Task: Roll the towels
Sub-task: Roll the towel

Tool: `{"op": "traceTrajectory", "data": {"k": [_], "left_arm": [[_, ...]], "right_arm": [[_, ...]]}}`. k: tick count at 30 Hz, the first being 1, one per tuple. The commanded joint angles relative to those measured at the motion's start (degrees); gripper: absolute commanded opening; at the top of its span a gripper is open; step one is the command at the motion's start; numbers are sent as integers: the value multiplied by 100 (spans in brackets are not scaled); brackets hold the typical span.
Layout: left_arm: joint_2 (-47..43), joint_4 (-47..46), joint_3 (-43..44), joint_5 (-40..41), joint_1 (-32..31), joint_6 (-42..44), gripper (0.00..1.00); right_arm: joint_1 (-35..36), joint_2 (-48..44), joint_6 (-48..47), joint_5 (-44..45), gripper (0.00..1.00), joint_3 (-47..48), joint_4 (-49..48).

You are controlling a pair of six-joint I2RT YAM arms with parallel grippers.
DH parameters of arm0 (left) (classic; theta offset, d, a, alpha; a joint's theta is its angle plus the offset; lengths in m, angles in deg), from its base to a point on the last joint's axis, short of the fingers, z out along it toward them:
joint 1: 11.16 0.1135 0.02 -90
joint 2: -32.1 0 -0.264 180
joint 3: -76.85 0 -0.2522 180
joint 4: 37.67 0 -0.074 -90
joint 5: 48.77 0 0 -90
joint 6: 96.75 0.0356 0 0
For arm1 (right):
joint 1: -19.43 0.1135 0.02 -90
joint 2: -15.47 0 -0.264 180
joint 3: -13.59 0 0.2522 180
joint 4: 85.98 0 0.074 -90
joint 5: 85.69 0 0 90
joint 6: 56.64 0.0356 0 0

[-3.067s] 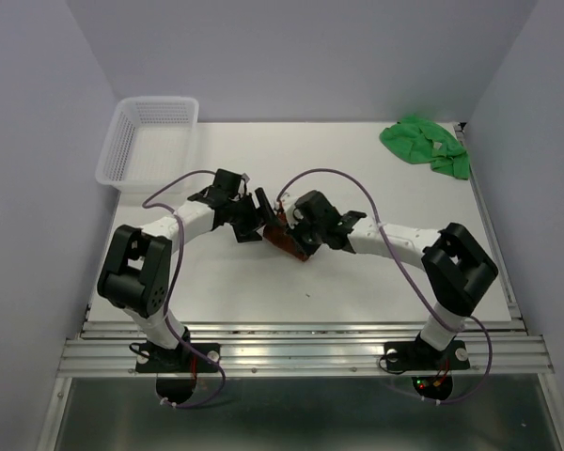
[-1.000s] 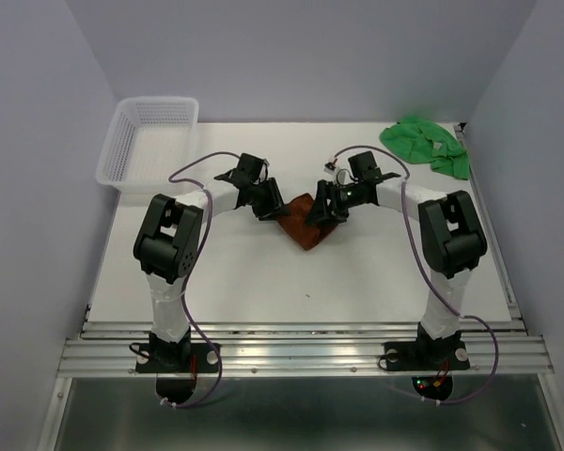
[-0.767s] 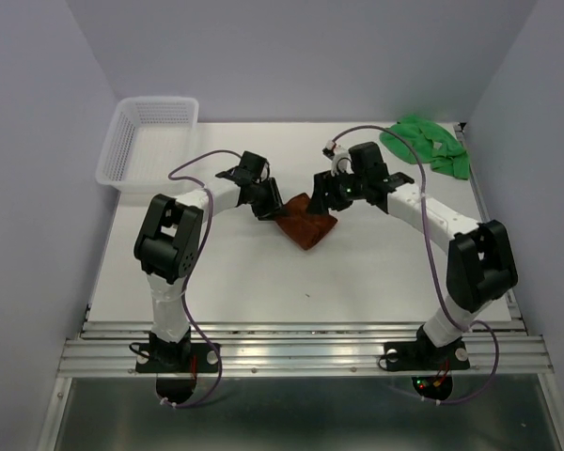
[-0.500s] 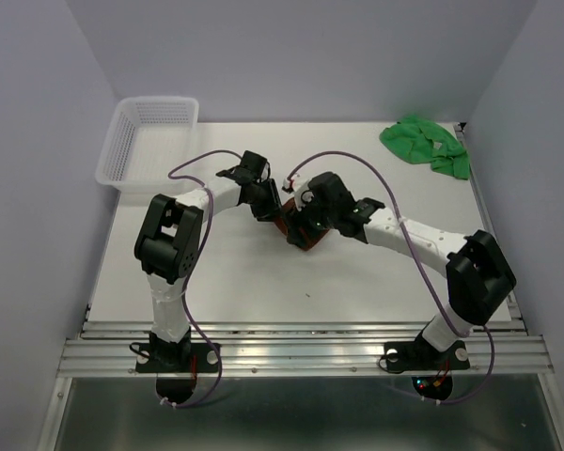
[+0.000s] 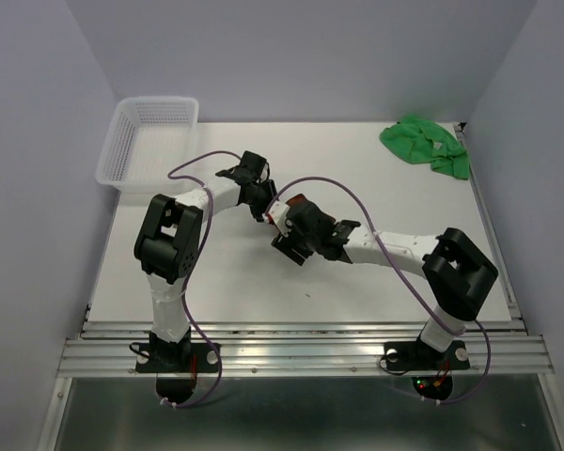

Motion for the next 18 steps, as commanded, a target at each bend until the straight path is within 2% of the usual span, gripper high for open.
{"op": "traceTrajectory", "data": {"k": [1,7,11,13,14,18], "left_arm": [[-165,369,97,70,-30,158,40],[-183,378,97,8,-21,176,40],[-201,343,80,-35,-30,176,40],[-166,342,106,-79,-21,184,40],[-157,342,115,-88,-12,184,40],[-139,342,141,-123,14,184,40]], "right_arm": [[68,105,-191,695,71,-209,-316],[68,350,-340,1110,70,-402,-412],[120,640,-437,1512,63,-491,-754],[173,842,-463,1733,47,-447,-790],[173,896,-455,2012,31,-447,-895],[226,993,-516,2340,7,-534,-1054]]}}
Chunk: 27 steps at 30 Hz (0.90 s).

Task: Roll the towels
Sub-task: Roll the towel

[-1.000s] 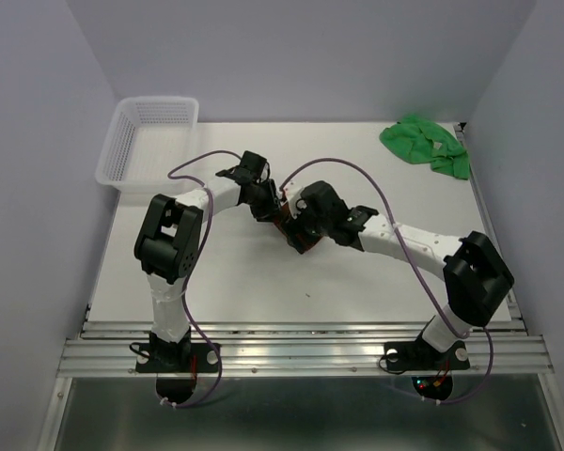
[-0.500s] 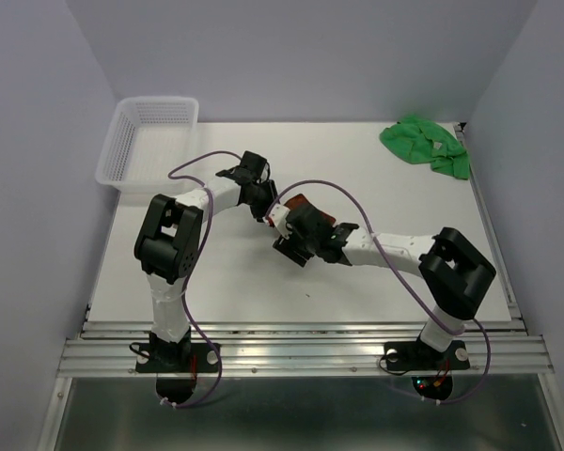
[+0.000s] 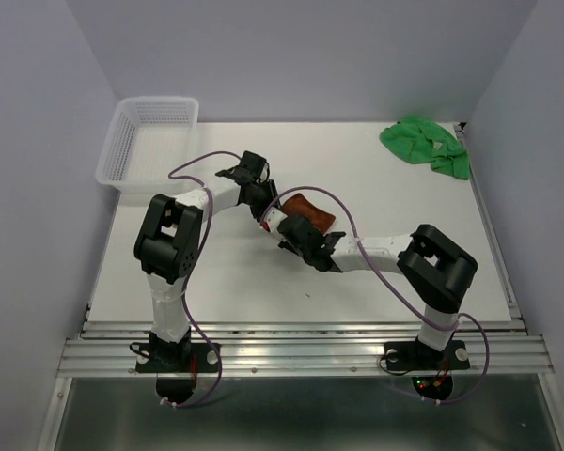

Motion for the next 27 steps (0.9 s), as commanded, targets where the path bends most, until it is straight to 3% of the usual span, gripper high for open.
{"op": "traceTrajectory", "data": {"k": [1,4,9,12,17,23,27], "left_arm": [[-148,329,150,-27,12,169,40],[-227,320,159,-18,29,151,50],[-561,259,54,43,73,90,73],[-753,250,-43,131,109,72,75],[-1044,224,-245,219,222,11,88],[-1317,215,-439,254,328,11,89],[-1466,206,-623,272,363,-15,89]], "right_arm": [[-17,287,6,576,4,-196,-79],[-17,208,164,384,1,-214,-79],[-69,-20,770,-652,1,58,456],[-122,-223,1192,-1250,1,234,764],[-560,-478,2035,-2583,1,638,1238],[-1167,-355,2695,-4403,1,964,1511],[-1545,-40,2933,-5108,1,1122,1538]]}}
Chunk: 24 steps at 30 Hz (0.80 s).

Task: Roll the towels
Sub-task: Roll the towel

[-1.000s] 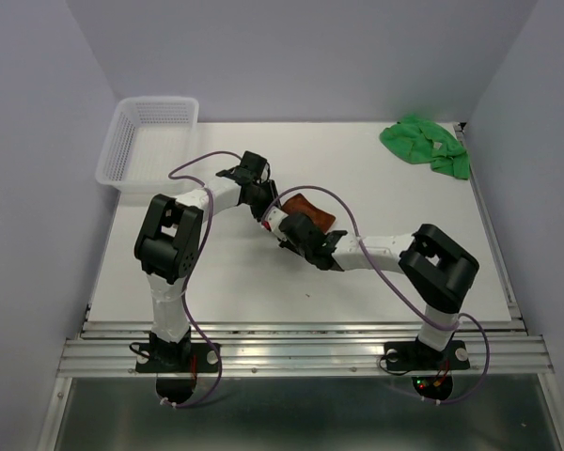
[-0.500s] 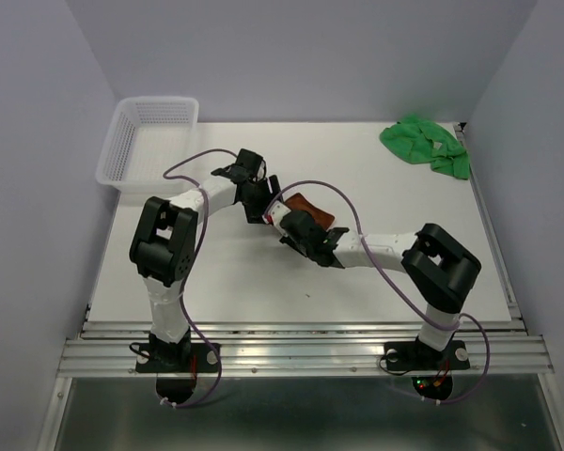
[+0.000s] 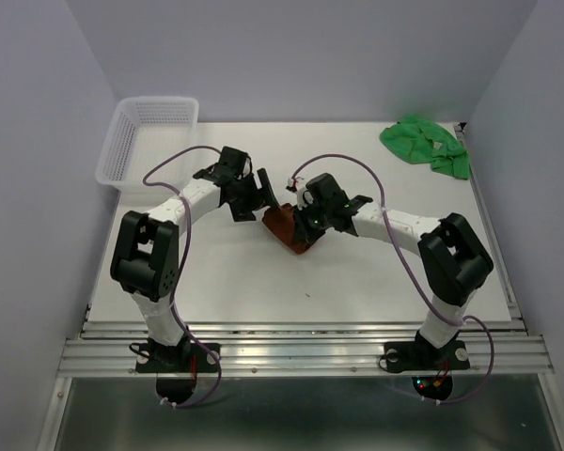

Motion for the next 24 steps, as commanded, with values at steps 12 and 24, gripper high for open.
{"op": "traceTrajectory", "data": {"k": [12,24], "left_arm": [[-733,-150,-566,5,93,-114,93],[-787,-933,-1172,-566,93,-307,94]], "right_arm": [[-1358,1175,1492,-3576,1,996,185],[-1869,2106,2267,-4598,1,1629,158]]}}
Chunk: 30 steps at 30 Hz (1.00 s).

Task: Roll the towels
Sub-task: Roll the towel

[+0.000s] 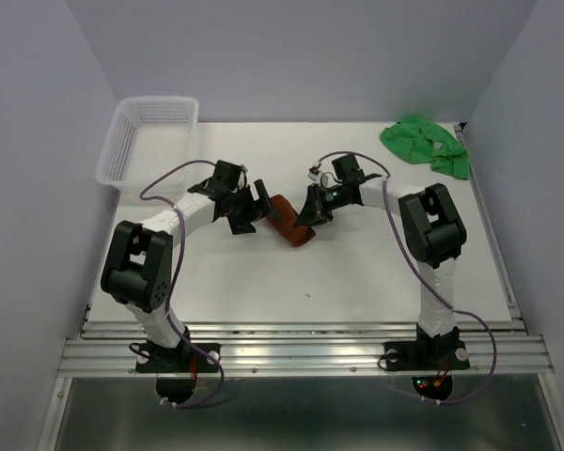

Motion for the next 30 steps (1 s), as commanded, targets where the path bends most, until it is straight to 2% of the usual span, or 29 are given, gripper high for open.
{"op": "traceTrajectory", "data": {"k": [1,9,22,30], "left_arm": [[-192,-491,-152,-271,23,-111,94],[229,-1344,-240,-641,14,-673,95],[801,-1898,-205,-509,-47,-1104,96],[1047,-1881,-73,-351,-65,-1113,85]], "right_arm": [[-179,227,346,-471,1,333,16],[-233,561,416,-630,1,536,34],[-286,886,223,-446,1,764,271],[-461,1176,293,-463,1,1019,491]]}}
